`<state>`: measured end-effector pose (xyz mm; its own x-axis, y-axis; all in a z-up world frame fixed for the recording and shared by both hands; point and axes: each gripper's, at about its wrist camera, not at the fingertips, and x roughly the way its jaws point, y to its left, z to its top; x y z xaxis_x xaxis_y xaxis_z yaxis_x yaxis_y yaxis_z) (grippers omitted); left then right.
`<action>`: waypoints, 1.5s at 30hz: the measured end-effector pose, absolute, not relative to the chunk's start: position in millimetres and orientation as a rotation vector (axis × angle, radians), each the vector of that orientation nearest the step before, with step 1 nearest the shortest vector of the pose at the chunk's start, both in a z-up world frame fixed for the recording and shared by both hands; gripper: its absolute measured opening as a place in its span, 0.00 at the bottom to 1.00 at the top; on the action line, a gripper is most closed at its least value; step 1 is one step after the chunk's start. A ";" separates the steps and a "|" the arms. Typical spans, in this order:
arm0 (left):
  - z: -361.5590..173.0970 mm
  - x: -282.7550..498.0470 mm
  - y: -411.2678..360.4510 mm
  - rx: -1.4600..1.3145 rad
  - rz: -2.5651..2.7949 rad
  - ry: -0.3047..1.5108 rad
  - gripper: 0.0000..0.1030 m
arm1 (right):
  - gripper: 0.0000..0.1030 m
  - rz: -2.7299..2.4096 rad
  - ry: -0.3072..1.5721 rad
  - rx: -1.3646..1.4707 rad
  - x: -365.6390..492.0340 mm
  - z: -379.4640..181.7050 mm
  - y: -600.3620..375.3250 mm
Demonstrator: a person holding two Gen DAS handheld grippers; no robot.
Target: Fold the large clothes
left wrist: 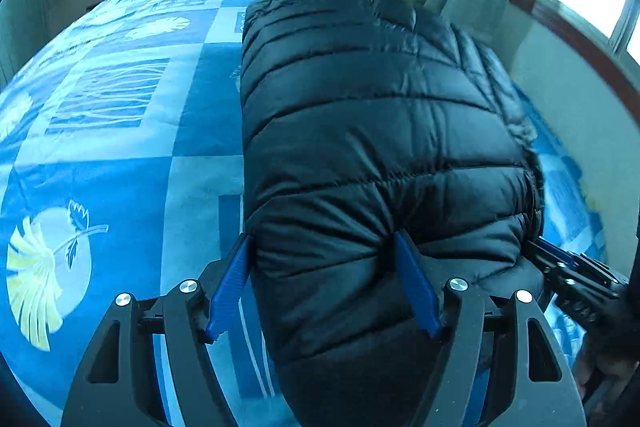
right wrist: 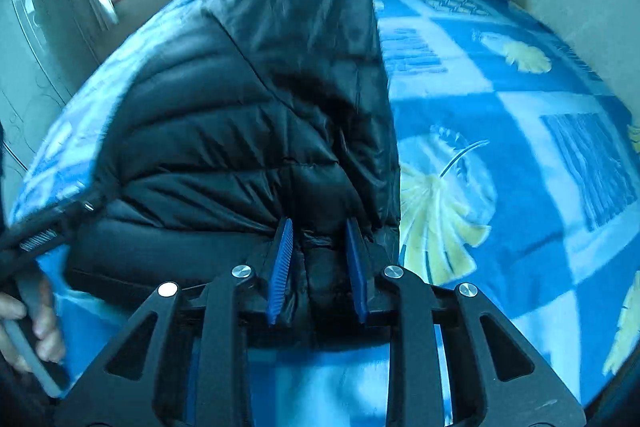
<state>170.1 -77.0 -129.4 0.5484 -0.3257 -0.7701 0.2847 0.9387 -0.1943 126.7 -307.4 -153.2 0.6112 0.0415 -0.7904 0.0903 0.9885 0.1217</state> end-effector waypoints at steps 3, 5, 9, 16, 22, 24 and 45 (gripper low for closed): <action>-140.5 176.6 -79.9 -0.044 -0.355 0.939 0.71 | 0.25 -0.031 0.925 0.211 132.7 -162.2 -311.7; -142.4 179.5 -73.1 -0.074 -0.371 0.958 0.71 | 0.25 -0.026 0.927 0.216 131.8 -160.2 -312.6; -130.8 174.8 -60.3 -0.099 -0.387 0.978 0.70 | 0.28 -0.017 0.936 0.229 123.8 -141.6 -317.8; -75.8 173.3 -38.1 -0.132 -0.364 0.828 0.70 | 0.42 -0.010 0.821 0.178 125.7 -69.6 -316.2; -54.6 231.0 -50.1 -0.158 -0.354 0.784 0.70 | 0.42 0.022 0.723 0.192 192.1 -41.1 -321.9; -53.1 246.7 -58.4 -0.159 -0.359 0.789 0.70 | 0.42 0.013 0.716 0.175 219.6 -42.1 -321.0; -125.3 319.7 -117.4 -0.070 -0.290 0.956 0.81 | 0.44 -0.013 0.850 0.150 307.5 -138.0 -330.3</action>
<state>319.7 -117.4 -125.3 0.5416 -0.2749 -0.7944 0.2130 0.9591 -0.1866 307.5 -330.3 -138.0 0.6606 0.0485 -0.7491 0.0713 0.9893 0.1270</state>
